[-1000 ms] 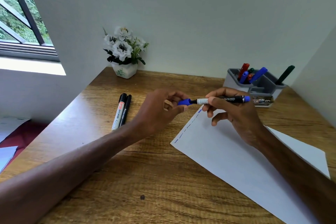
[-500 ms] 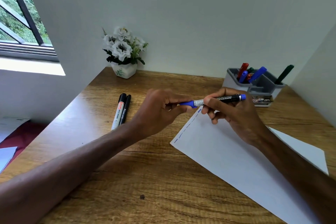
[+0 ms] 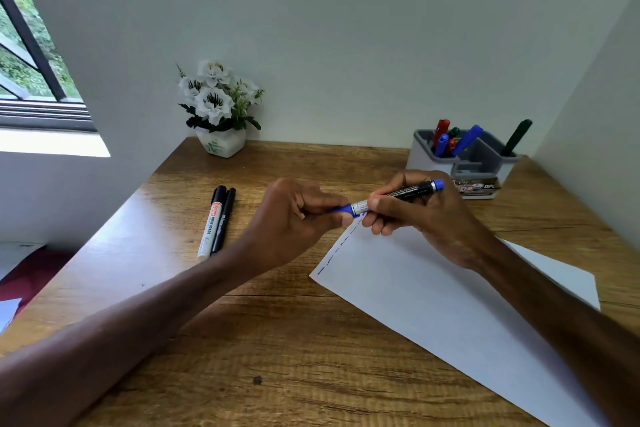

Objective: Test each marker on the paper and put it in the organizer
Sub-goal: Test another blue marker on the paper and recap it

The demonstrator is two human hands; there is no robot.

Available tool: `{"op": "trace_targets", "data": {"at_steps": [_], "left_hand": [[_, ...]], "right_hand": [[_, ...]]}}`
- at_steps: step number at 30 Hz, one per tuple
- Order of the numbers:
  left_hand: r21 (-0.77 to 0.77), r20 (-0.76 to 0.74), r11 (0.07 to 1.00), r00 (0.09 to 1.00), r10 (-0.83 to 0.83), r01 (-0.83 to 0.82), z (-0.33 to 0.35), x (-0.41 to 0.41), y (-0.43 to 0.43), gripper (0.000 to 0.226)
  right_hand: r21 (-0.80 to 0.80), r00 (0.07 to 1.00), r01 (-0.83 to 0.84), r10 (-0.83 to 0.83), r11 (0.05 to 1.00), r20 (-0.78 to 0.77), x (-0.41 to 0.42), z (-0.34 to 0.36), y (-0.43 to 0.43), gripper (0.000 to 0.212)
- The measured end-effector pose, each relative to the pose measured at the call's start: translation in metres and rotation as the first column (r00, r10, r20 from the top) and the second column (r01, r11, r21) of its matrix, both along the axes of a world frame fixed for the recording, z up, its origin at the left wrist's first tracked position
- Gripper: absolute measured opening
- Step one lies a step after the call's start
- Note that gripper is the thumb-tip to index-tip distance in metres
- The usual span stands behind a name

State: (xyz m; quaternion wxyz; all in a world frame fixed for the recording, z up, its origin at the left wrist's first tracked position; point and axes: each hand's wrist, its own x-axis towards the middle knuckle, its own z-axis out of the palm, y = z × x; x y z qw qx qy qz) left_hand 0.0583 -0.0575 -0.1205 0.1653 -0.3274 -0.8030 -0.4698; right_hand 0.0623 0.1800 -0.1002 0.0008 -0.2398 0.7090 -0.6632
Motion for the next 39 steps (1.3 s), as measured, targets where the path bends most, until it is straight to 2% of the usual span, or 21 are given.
{"op": "trace_targets", "data": {"at_steps": [5,8,12,17,21,24,26,28,31,34,37,39], "left_hand": [[0.176,0.27,0.98,0.953,-0.136,0.09,0.003,0.002,0.001,0.021],[0.214,0.346,0.972,0.923,-0.169,0.097,0.005,0.0,-0.002,0.02],[0.283,0.368,0.959,0.92,-0.131,0.023,0.009,-0.003,-0.004,0.023],[0.362,0.371,0.925,0.928,-0.033,-0.112,0.013,-0.006,-0.002,0.028],[0.363,0.367,0.916,0.93,0.026,-0.169,0.012,-0.004,0.003,0.028],[0.331,0.319,0.931,0.947,0.04,-0.151,0.017,0.0,0.011,0.03],[0.324,0.321,0.938,0.947,0.012,-0.122,0.019,0.0,0.016,0.038],[0.259,0.336,0.959,0.942,0.018,-0.111,0.016,-0.002,0.021,0.041],[0.009,0.296,0.997,0.952,0.076,-0.083,0.009,-0.007,0.032,0.031],[-0.175,0.233,0.983,0.967,0.105,-0.064,0.009,-0.01,0.052,0.029],[-0.266,0.151,0.963,0.985,0.084,-0.041,0.008,-0.018,0.072,0.028],[-0.3,0.131,0.953,0.988,0.076,-0.034,0.001,-0.021,0.08,0.026]], "right_hand": [[0.029,0.998,-0.068,0.069,0.997,-0.011,0.0,0.004,0.004,0.015],[0.045,0.997,-0.076,0.077,0.996,-0.017,-0.001,0.006,0.004,0.015],[0.076,0.995,0.0,0.008,0.997,-0.098,-0.004,0.004,-0.006,0.019],[0.159,0.989,0.112,-0.094,0.981,-0.114,-0.015,0.0,0.007,0.027],[0.422,0.913,0.284,-0.109,0.861,-0.393,-0.016,-0.005,0.003,0.022],[0.455,0.872,0.331,-0.084,0.827,-0.482,-0.016,-0.001,-0.003,0.018],[0.423,0.836,0.409,-0.145,0.808,-0.53,-0.016,0.007,0.002,0.022],[0.33,0.786,0.519,-0.29,0.789,-0.546,-0.015,0.019,0.014,0.028],[0.126,0.672,0.661,-0.507,0.74,-0.54,-0.009,0.038,0.039,0.052],[-0.038,0.531,0.744,-0.624,0.668,-0.573,-0.006,0.053,0.061,0.076],[-0.195,0.368,0.8,-0.721,0.567,-0.587,-0.005,0.062,0.083,0.072],[-0.289,0.29,0.808,-0.773,0.514,-0.565,-0.005,0.064,0.095,0.067]]}}
